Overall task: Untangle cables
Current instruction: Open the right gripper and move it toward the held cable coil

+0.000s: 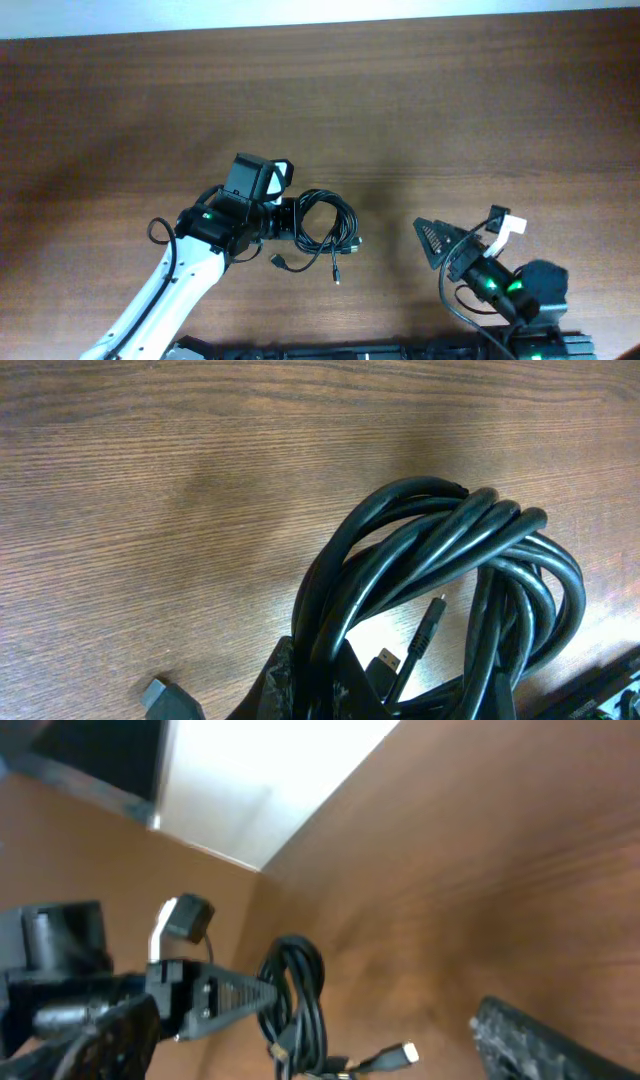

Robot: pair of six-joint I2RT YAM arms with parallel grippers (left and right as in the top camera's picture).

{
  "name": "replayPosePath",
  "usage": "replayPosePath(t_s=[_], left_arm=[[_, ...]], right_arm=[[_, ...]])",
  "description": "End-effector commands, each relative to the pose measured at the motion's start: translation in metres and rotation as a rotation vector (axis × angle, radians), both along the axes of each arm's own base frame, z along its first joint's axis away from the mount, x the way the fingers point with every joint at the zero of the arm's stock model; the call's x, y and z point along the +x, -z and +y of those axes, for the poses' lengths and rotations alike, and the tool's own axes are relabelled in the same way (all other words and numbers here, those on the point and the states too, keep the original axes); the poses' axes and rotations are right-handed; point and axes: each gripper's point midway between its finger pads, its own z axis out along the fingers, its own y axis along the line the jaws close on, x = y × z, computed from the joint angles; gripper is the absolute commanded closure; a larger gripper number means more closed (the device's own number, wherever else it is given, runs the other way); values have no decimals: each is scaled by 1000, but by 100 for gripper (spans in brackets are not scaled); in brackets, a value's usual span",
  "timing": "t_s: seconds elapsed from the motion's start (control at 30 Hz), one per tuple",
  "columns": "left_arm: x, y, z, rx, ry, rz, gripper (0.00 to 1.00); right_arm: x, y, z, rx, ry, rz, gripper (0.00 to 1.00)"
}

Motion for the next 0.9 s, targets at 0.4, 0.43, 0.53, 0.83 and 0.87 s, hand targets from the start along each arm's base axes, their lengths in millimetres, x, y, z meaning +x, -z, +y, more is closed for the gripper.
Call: replayPosePath(t_s=[0.4,0.43,0.53,0.83,0.87], left_arm=[[10,-18,-6,17,140,-145,100],[10,-19,-6,28,167,-162,100],[17,-21,-4,53,176,-206,100],[24,-26,-8,-99,-133,-66,100],[24,-26,-8,-112,-164,-48,100]], right_arm=[[1,-13,25,-132,-274,191,29],[-1,-14,28,-129,-297,187,32],[-9,-17,44,-137,-372,160,34],[-8,-8,84,-183,-392,205,52],[-8,-11,94,-179,-421,180,53]])
